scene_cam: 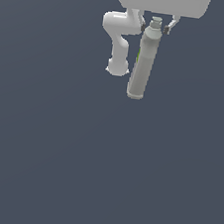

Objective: Pick up the object and move it to a goal position.

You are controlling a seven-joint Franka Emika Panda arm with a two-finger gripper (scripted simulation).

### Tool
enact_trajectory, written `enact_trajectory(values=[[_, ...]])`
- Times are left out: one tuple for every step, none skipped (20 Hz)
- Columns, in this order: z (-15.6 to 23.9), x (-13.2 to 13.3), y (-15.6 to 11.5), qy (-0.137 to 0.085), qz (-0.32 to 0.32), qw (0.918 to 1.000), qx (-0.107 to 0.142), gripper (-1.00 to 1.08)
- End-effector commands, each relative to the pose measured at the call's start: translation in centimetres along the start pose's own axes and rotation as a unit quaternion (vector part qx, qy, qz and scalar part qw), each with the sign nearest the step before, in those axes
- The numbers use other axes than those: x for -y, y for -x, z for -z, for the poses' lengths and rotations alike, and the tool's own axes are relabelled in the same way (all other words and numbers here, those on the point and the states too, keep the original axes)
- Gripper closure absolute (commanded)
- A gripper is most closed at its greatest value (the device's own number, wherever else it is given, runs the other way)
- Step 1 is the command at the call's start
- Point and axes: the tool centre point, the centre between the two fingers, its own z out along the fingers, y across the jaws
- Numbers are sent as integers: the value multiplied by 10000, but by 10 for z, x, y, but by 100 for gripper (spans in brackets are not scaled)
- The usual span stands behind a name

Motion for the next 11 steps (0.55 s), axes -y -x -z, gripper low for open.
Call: enact_trajectory(values=[[21,1,6,-9,-1,10000,-49,108],[26,2,8,-9,-1,10000,-49,108],[30,2,10,-9,-1,10000,-49,108],[34,2,11,-9,-1,10000,-49,108],[37,3,12,-9,-1,10000,-49,108],[40,3,13,-9,-1,10000,-49,108],[42,3,13,-12,-2,10000,-46,108],[44,3,14,-12,-2,10000,-46,108],[45,3,14,-12,-2,10000,-46,108],[46,3,14,-12,-2,10000,-46,108],[46,3,14,-12,-2,10000,-46,108]])
